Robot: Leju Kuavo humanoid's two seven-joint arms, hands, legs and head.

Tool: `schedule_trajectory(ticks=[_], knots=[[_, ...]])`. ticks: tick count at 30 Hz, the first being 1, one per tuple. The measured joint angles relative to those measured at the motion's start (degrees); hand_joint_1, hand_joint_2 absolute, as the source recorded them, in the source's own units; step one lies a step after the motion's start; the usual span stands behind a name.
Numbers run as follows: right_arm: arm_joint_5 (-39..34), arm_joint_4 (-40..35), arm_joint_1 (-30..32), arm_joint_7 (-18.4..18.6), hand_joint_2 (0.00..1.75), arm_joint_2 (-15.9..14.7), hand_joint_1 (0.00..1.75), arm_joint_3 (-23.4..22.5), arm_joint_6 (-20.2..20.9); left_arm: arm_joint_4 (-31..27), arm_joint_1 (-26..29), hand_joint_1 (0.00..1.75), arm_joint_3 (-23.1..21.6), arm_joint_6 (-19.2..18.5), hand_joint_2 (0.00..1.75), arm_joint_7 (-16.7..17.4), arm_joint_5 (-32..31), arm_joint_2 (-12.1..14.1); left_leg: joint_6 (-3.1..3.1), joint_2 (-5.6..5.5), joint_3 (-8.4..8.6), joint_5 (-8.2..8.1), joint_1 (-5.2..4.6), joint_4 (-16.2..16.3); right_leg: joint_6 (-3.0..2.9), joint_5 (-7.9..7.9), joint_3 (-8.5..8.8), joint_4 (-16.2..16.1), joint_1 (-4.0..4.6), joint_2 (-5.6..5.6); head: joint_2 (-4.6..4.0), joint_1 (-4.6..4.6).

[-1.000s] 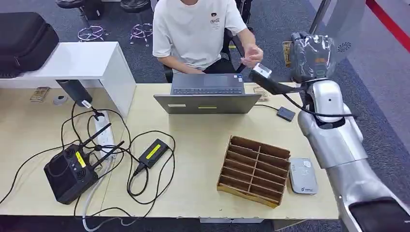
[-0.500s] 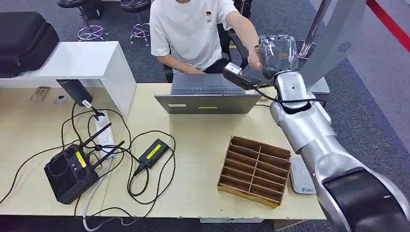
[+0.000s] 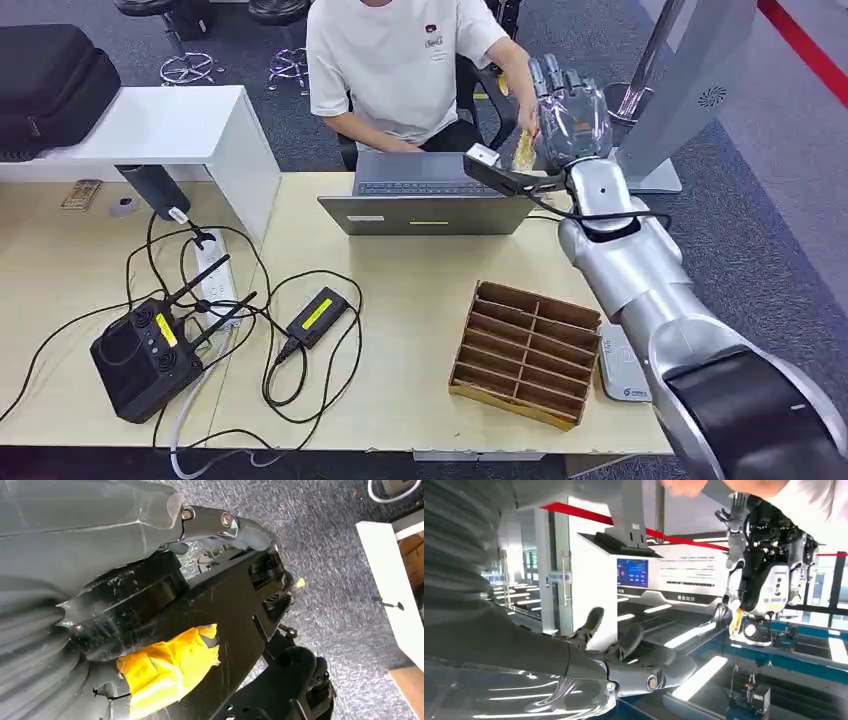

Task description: Pass the card to the sensor for recognition and then transmit it.

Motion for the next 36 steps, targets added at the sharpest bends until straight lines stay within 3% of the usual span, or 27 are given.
schedule_trajectory(ticks=[4, 8, 11, 19, 24, 28, 32, 35, 36], knots=[[0.11, 0.00, 0.31, -0.11, 1.75, -1.51, 0.00, 0.00, 0.02, 0.00, 0.00, 0.00, 0.00, 1.47, 1.75, 0.35, 0.46, -0.57, 0.00, -0.02, -0.02, 0.00, -0.01, 0.00, 0.00, 0.00, 0.00, 0.00, -0.01, -0.01, 0.00, 0.02], [2.45, 0.00, 0.36, 0.13, 1.75, -4.07, 0.00, 0.02, 1.55, 0.00, 0.01, 0.00, 0.02, -0.17, 1.75, 0.22, 1.10, -0.11, 0.00, -0.02, -0.04, 0.00, -0.02, 0.02, 0.00, 0.00, -0.01, -0.02, -0.02, -0.02, 0.00, 0.02], [3.24, -0.13, 0.40, 0.46, 1.75, -7.64, 0.00, 0.02, 2.65, 0.00, 0.04, 0.00, 0.04, -1.50, 1.75, 0.26, 2.28, 0.57, 0.01, -0.09, -0.05, 0.00, -0.02, 0.06, 0.01, 0.01, -0.02, -0.04, -0.02, -0.13, 0.00, 0.00], [0.70, -2.67, 2.14, -1.29, 1.75, -22.35, 0.00, -2.87, 2.69, 0.00, 0.38, 0.00, 1.53, -1.26, 1.75, 0.72, 4.22, 0.59, 0.08, -0.42, -0.30, -0.05, -0.03, 0.18, 0.03, 0.00, -0.02, -0.08, -0.02, -0.42, 0.00, 0.04], [1.03, -4.31, 3.61, -0.83, 1.75, -27.55, 0.00, -4.28, 4.05, 0.00, 0.31, 0.00, 2.16, -1.13, 1.75, 0.96, 4.55, 0.59, 0.10, -0.19, -0.18, -0.07, -0.03, 0.19, 0.03, 0.01, -0.13, -0.10, -0.02, -0.18, 0.00, 0.00], [-1.47, -6.65, 7.62, 0.26, 1.75, -36.16, 0.00, -6.76, 6.32, 0.00, 0.60, 0.00, 2.91, -0.74, 1.75, 1.38, 5.69, 0.53, 0.14, -1.08, -0.38, -0.01, 0.00, 0.22, 0.14, -0.11, 0.02, -0.13, -0.01, -1.10, 0.00, 0.04], [-3.56, -8.26, 13.90, 2.01, 1.75, -45.52, 0.00, -10.71, 9.45, 0.00, 1.06, 0.00, 3.85, -0.21, 1.75, 1.88, 6.23, 0.50, 0.30, -1.12, -0.44, -0.11, -0.03, 0.27, 0.22, -0.18, -0.05, -0.22, -0.02, -1.15, 0.00, 0.09], [-8.01, -8.59, 23.71, 5.70, 1.75, -53.86, 0.00, -16.35, 16.95, 0.00, 1.07, 0.00, 4.19, 0.20, 1.75, 2.43, 6.67, 0.46, 0.47, -1.53, -0.43, -0.27, 0.03, 0.27, 0.45, -0.39, 0.28, -0.35, 0.02, -1.51, 0.00, 0.02], [-9.45, -8.41, 28.02, 6.17, 1.75, -56.21, 0.00, -19.09, 17.60, 0.00, 1.18, 0.00, 4.42, 0.29, 1.75, 2.51, 6.71, 0.42, 0.53, -1.72, -0.47, -0.30, 0.03, 0.27, 0.45, -0.47, 0.35, -0.35, 0.02, -1.72, 0.00, 0.00]])
